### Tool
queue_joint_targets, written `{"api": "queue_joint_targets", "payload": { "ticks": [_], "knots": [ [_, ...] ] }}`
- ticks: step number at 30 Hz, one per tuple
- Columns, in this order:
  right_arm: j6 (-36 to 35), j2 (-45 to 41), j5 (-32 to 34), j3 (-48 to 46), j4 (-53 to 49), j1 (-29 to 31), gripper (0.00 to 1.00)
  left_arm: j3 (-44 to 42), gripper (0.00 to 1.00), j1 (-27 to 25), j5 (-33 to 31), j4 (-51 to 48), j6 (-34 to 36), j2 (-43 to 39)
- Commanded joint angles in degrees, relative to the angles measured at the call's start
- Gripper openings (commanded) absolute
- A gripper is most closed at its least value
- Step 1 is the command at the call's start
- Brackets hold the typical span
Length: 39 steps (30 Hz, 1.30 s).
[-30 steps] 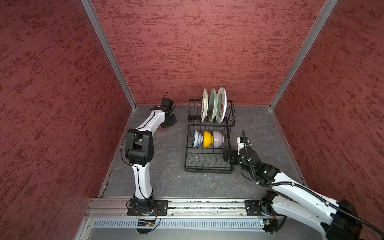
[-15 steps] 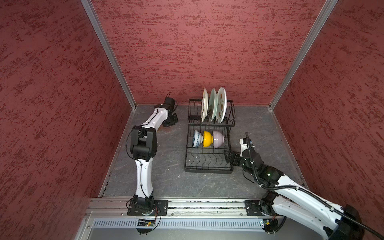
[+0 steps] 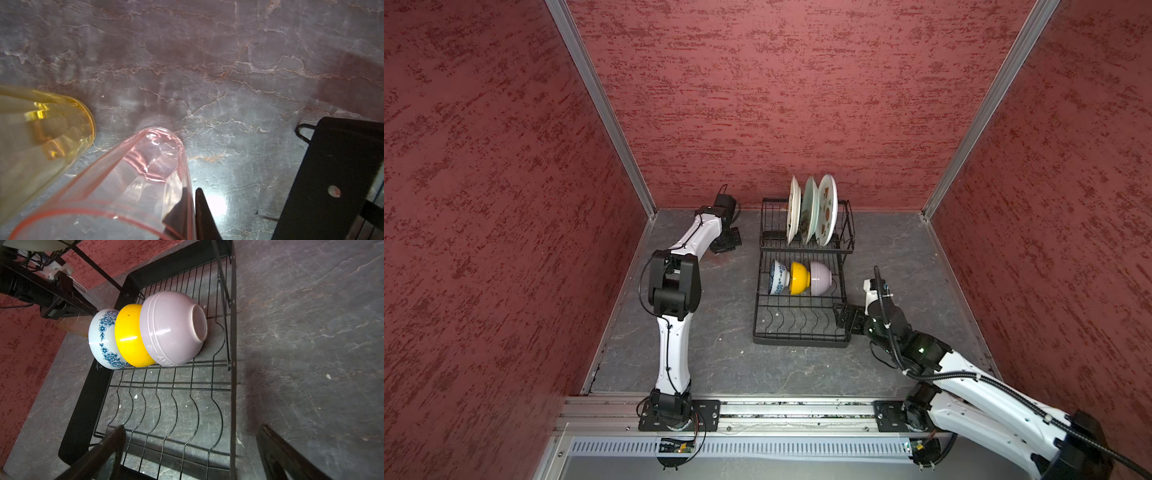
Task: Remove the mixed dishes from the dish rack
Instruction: 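Set the pink glass upright beside the amber glass with the left gripper, then move the right gripper to the lilac bowl while the left gripper withdraws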
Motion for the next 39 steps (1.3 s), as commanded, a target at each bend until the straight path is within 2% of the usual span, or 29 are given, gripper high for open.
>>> {"api": "queue_joint_targets", "payload": {
  "ticks": [1,7,9,12,14,15,16,22,29,39],
  "knots": [
    [0.9,0.0,0.4,-0.8,1.1,-0.2,0.99,2.3,0.17,-0.7,-1.0,-1.2,1.5,0.8],
    [1.6,1.6,-0.4,-1.0,2.4,-0.2,0.99,2.7,0.22,-0.7,-1.9,-1.4,2.3,1.4],
    [1.6,2.1,-0.5,-0.9,2.5,-0.2,0.99,3.0,0.39,-0.7,-1.8,-1.8,2.4,1.4],
    [1.5,2.8,-0.3,-0.7,3.3,-0.2,0.99,2.5,0.57,-0.7,-2.1,-1.6,2.5,-0.4],
    [1.3,3.6,-0.3,-0.5,4.4,-0.2,0.99,1.9,0.75,-0.7,-2.6,-1.1,2.5,-2.5],
    [1.1,4.2,-0.5,-0.3,5.1,-0.2,0.99,1.5,0.96,-0.7,-3.0,-0.7,2.5,-3.5],
    [0.5,4.9,-0.9,0.2,5.8,-0.2,0.99,0.7,1.0,-0.8,-3.3,0.1,2.5,-4.9],
    [-1.8,10.4,-2.6,3.2,8.2,-0.1,0.98,-8.9,1.0,0.0,-4.0,7.6,-1.3,-13.4],
    [-6.5,17.3,-2.3,6.7,10.3,-0.2,0.97,-22.3,1.0,-0.1,1.3,16.5,-5.6,-23.7],
    [-12.9,23.7,-0.5,7.8,17.2,-0.1,0.95,-37.0,1.0,-0.2,5.9,22.5,-7.1,-37.9]
  ]
}}
